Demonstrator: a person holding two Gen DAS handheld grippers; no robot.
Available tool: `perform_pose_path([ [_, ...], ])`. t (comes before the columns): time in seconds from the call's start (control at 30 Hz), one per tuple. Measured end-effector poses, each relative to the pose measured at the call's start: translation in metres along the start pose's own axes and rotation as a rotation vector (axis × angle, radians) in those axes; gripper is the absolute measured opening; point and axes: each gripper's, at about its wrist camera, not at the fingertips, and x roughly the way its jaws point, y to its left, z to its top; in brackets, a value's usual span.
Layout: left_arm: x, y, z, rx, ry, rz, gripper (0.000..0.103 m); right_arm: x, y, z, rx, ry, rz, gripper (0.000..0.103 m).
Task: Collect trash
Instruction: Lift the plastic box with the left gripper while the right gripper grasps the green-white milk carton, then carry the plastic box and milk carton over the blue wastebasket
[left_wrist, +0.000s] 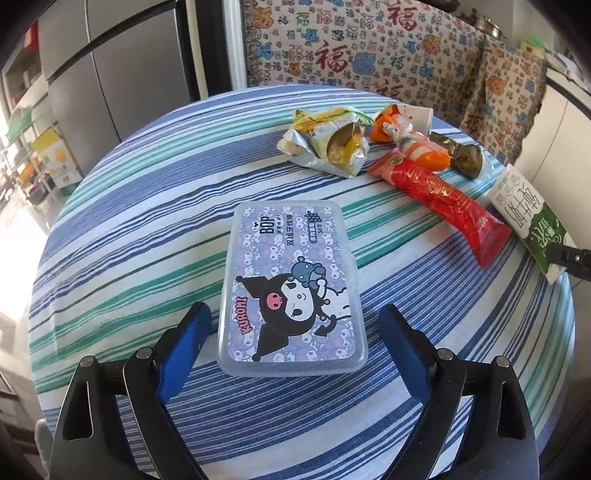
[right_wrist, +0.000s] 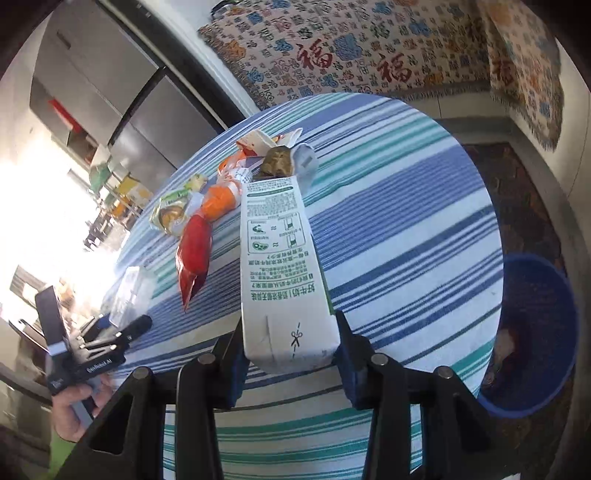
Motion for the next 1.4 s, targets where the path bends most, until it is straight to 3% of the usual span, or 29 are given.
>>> perform_pose_path([
  [0.13, 0.0, 0.006, 0.001, -0.009, 0.001, 0.006, 0.093, -0.007, -0.027, 0.009, 0.109, -0.029, 0.031, 0.047],
  [0.3, 0.001, 0.007, 0.003, -0.016, 0.007, 0.011, 0.093, -0.025, -0.042, 0.02, 0.123, -0.102, -0.074, 0.057],
  [0.43, 0.001, 0.007, 0.004, -0.015, 0.008, 0.011, 0.093, -0.035, -0.034, 0.027, 0.019, -0.153, -0.186, 0.059],
  [0.5, 0.001, 0.007, 0.003, -0.014, 0.008, 0.014, 0.093, -0.032, -0.025, 0.031, -0.045, -0.163, -0.222, 0.065],
  [0.53, 0.001, 0.007, 0.003, -0.013, 0.009, 0.013, 0.093, -0.026, -0.024, 0.032, -0.063, -0.145, -0.211, 0.069],
  [0.63, 0.0, 0.007, 0.002, -0.01, 0.012, 0.009, 0.093, -0.008, -0.011, 0.028, -0.074, -0.067, -0.113, 0.069],
  [0.7, -0.001, 0.008, 0.002, -0.008, 0.014, 0.001, 0.093, 0.001, 0.008, 0.02, -0.146, -0.015, -0.055, 0.069],
  [0.8, -0.001, 0.009, 0.001, -0.002, 0.021, -0.005, 0.093, 0.006, 0.036, 0.008, -0.278, 0.014, -0.112, 0.069],
  [0.97, 0.0, 0.006, -0.001, 0.022, 0.034, -0.002, 0.098, -0.003, 0.059, 0.002, -0.477, -0.034, -0.385, 0.07],
  [1.03, 0.0, 0.005, -0.001, 0.023, 0.034, -0.001, 0.099, -0.01, 0.061, 0.004, -0.484, -0.06, -0.388, 0.073],
  [1.17, 0.001, 0.001, 0.0, 0.022, 0.033, 0.0, 0.1, -0.004, 0.059, 0.012, -0.416, -0.051, -0.283, 0.075],
  [1.3, 0.0, -0.002, 0.003, 0.037, 0.047, -0.032, 0.1, 0.02, 0.06, 0.03, -0.4, -0.022, -0.315, 0.075],
  [1.4, -0.005, 0.003, 0.011, 0.012, 0.042, -0.092, 0.1, 0.036, 0.065, 0.039, -0.415, 0.056, -0.35, 0.075],
])
